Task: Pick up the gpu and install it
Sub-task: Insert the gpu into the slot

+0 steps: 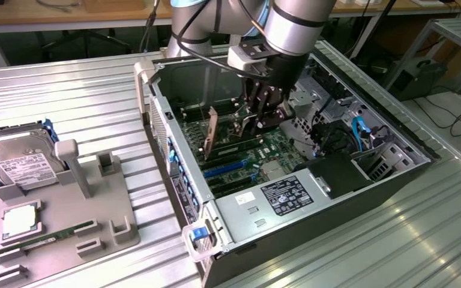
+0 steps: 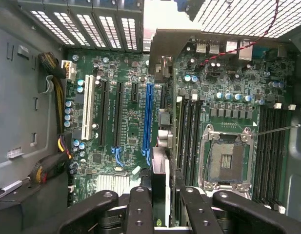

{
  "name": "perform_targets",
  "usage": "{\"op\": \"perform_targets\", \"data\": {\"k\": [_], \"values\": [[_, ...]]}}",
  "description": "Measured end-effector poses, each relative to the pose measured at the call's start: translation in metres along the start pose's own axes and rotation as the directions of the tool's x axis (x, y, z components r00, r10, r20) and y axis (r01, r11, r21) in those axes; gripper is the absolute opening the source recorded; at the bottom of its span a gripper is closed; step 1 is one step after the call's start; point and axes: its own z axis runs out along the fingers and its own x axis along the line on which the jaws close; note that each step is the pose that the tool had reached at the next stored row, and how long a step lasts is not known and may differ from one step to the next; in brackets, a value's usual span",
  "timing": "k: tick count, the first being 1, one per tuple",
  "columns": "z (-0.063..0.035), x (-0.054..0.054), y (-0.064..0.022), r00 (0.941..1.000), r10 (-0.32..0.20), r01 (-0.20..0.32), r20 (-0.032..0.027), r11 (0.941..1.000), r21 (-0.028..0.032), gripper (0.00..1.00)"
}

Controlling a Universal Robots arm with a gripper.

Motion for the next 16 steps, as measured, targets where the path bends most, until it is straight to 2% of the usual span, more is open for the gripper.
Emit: {"op": "perform_targets", "data": {"k": [2, 5, 7, 13, 16], "values": [[0.0028, 0.000, 0.0000, 1.0000, 0.002, -0.002, -0.0015, 1.0000, -0.0042, 0.27], [0.0078, -0.001, -0.0003, 0.9999, 0.017, -0.017, -0.0010, 0.9999, -0.0036, 0.27], [0.0093, -0.001, 0.0000, 0.9997, 0.023, -0.023, -0.0008, 0.9997, 0.0007, 0.27], [0.0116, -0.001, 0.0000, 0.9991, 0.041, -0.041, -0.0005, 0.9989, 0.0227, 0.27], [0.0140, -0.001, 0.0000, 0.9981, 0.061, -0.061, 0.0004, 0.9978, 0.0259, 0.27]]}}
